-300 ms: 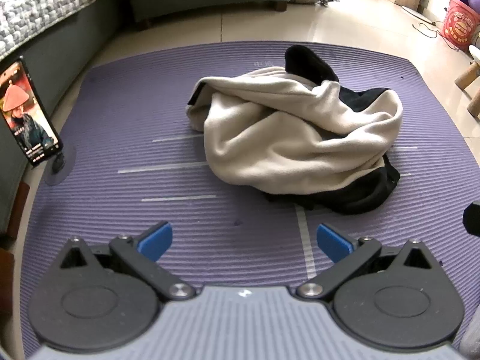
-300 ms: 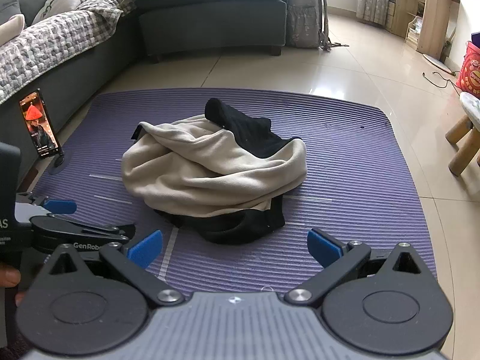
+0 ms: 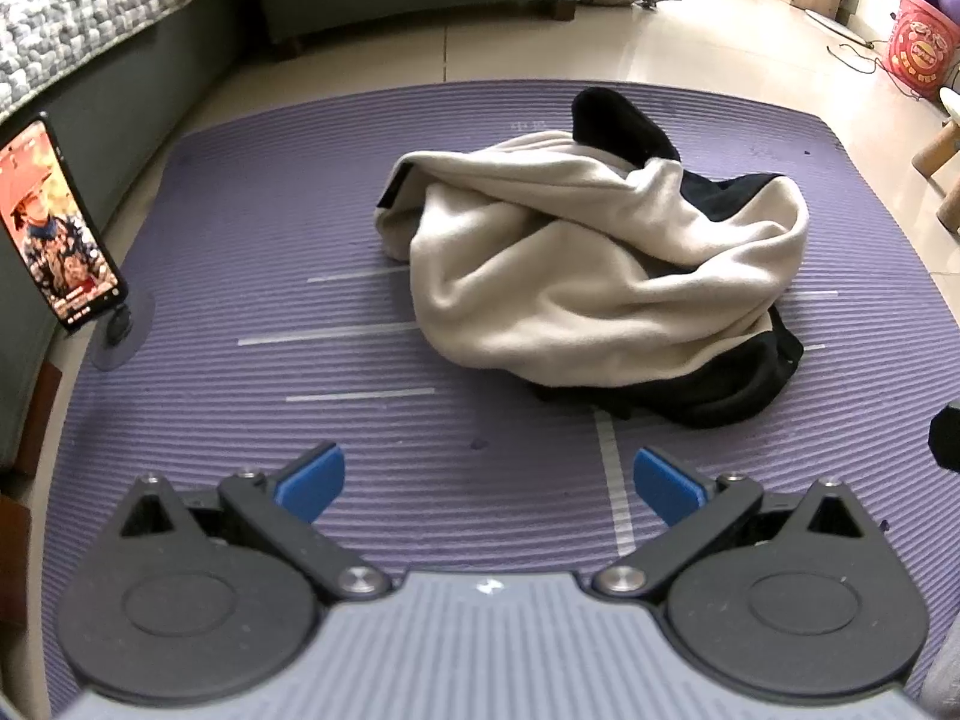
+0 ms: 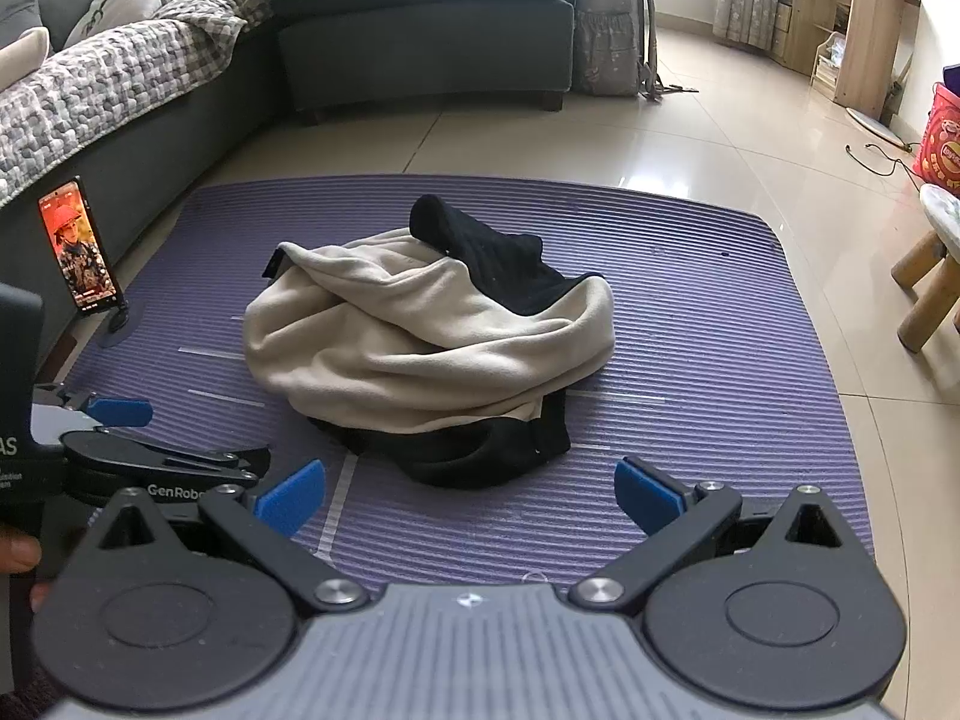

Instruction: Fold clothes

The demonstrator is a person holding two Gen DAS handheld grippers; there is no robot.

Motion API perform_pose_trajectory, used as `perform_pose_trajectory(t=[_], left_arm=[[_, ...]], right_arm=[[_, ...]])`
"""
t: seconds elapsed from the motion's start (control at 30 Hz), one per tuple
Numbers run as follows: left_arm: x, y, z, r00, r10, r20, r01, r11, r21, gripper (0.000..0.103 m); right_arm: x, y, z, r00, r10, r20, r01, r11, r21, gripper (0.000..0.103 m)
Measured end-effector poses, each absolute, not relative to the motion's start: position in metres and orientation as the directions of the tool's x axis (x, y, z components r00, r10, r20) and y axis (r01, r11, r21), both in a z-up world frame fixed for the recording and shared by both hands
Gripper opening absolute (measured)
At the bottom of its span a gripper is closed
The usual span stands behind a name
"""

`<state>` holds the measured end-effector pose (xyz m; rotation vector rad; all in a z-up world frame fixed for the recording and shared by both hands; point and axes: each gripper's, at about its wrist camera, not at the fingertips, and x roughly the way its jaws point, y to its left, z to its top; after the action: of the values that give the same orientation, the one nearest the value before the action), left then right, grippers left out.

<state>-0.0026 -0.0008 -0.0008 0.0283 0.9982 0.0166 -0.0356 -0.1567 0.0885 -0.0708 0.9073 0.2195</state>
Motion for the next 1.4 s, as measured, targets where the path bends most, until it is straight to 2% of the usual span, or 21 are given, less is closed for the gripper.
perform_pose_trajectory(t=[1.4], left_arm=[[-0.002, -0.005, -0.002, 0.529, 0.042, -0.848, 0.015, 0.998, 0.059, 0.103]], right_arm=[[-0.039, -0.158, 0.087, 0.581, 0.129, -0.804, -0.187, 0.982, 0.023, 0.102]])
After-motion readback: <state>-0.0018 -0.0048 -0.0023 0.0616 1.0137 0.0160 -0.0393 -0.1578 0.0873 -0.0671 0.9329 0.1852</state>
